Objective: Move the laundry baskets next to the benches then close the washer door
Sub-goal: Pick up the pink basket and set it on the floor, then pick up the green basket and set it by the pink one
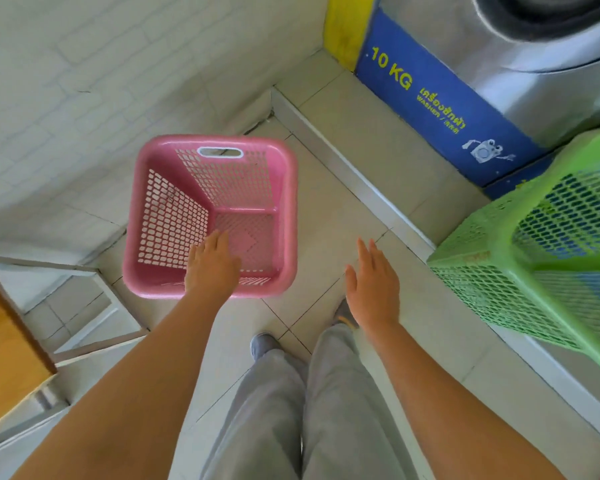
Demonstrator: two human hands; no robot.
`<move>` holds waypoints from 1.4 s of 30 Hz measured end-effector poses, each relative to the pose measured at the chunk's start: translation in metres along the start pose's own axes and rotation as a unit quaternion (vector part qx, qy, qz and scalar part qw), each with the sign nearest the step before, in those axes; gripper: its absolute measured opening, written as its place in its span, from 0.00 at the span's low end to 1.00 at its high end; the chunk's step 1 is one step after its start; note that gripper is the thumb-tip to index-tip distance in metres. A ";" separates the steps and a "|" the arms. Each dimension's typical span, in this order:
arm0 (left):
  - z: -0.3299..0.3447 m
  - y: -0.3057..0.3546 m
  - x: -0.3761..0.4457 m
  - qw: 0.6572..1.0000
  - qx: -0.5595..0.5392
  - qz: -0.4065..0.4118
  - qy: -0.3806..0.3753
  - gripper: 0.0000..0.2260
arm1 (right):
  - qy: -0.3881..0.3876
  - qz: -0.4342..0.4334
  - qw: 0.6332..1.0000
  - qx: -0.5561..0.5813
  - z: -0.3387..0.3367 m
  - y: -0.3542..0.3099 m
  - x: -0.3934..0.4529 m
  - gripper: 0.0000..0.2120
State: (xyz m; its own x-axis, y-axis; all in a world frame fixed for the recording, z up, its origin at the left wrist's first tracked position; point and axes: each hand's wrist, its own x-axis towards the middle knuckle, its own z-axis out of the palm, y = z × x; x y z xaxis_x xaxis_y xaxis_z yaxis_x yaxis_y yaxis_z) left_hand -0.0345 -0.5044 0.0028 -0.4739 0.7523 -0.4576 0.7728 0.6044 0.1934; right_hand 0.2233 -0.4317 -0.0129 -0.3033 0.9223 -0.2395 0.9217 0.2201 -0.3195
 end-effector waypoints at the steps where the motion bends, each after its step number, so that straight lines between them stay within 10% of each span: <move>1: -0.003 0.012 -0.008 1.000 -0.001 0.015 0.001 0.19 | 0.000 0.013 1.000 0.002 -0.009 0.009 -0.009 0.26; 27: 0.082 0.461 -0.086 0.977 -0.036 0.206 -0.025 0.24 | 0.116 0.255 0.957 0.081 -0.185 0.382 -0.074 0.26; 42: 0.132 0.568 0.016 0.982 0.026 0.188 0.004 0.31 | 0.139 0.384 0.901 0.145 -0.192 0.536 -0.028 0.36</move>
State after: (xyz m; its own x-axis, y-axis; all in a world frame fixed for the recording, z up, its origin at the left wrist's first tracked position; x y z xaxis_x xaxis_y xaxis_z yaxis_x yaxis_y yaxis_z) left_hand 0.4527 -0.1831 -0.0089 -0.1551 0.9219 -0.3550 0.9142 0.2702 0.3022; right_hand 0.7722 -0.2784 -0.0013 0.5069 0.8201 -0.2655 0.7200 -0.5722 -0.3927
